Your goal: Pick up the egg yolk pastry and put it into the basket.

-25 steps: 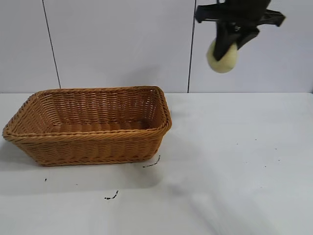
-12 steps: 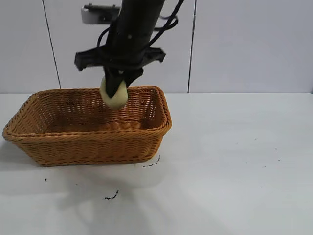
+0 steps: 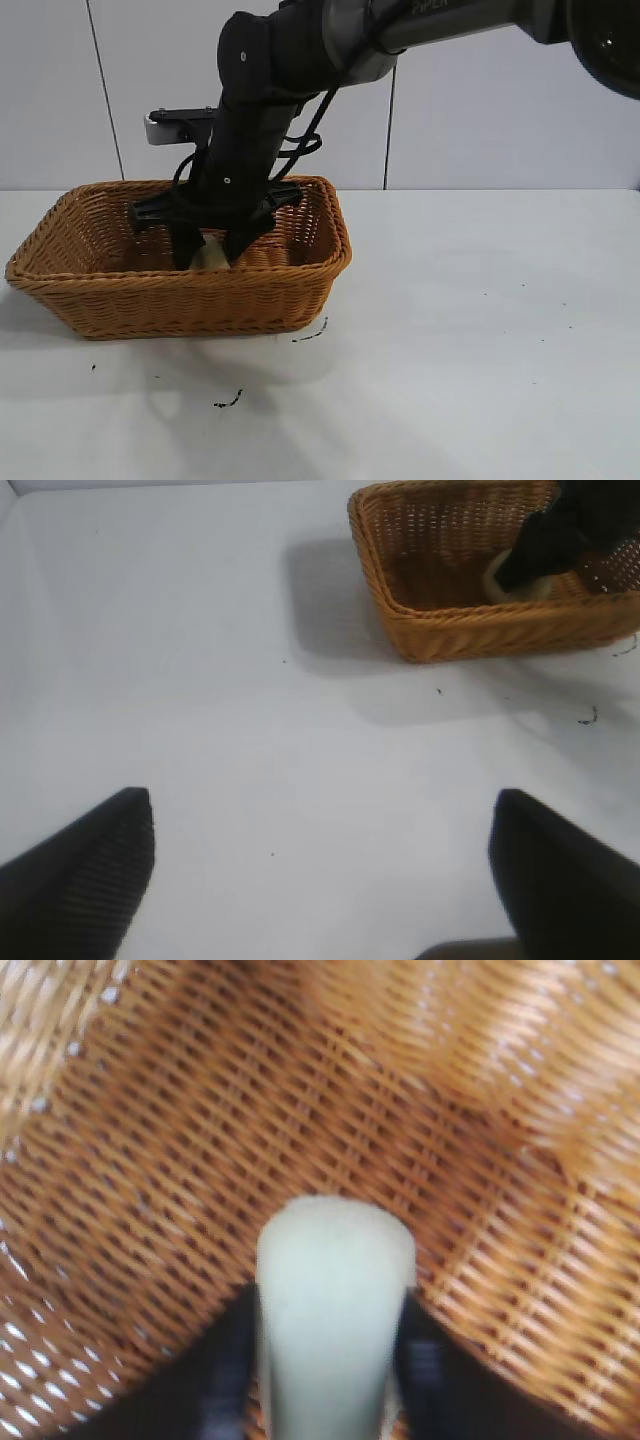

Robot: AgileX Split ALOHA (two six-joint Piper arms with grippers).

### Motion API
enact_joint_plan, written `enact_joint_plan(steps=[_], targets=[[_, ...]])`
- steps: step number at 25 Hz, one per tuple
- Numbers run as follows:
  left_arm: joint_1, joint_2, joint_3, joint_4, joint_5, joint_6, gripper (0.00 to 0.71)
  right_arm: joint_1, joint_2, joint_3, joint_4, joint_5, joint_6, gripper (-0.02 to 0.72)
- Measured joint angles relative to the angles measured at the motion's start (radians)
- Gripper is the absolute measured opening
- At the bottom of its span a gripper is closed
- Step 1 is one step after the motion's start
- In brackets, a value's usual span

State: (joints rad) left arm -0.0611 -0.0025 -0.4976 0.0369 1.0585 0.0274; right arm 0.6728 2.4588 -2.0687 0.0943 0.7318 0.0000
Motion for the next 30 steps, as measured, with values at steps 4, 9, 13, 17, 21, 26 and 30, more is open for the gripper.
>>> enact_joint_plan(steps=[4,9,13,17,21,26,30], targets=[[0.000,0.000,0.000,0.000,0.000,0.000,0.693,0.000,-0.024,-0.062,-0.019,0.079,0.023,0.633],[0.000,0.000,0.000,0.000,0.000,0.000,0.693,-0.010,-0.085,-0.191,-0.109,0.283,0.076,0.643],[0.000,0.000,0.000,0.000,0.000,0.000,0.693,-0.060,-0.102,-0.260,-0.142,0.381,0.083,0.644],[0.000,0.000,0.000,0.000,0.000,0.000,0.693,-0.158,-0.102,-0.268,-0.144,0.417,0.084,0.645],[0.000,0.000,0.000,0.000,0.000,0.000,0.693,-0.300,-0.102,-0.268,-0.144,0.443,0.062,0.645],[0.000,0.000,0.000,0.000,0.000,0.000,0.693,-0.490,-0.102,-0.268,-0.102,0.458,0.017,0.645],[0.000,0.000,0.000,0.000,0.000,0.000,0.693,-0.604,-0.102,-0.270,-0.083,0.475,0.000,0.645]])
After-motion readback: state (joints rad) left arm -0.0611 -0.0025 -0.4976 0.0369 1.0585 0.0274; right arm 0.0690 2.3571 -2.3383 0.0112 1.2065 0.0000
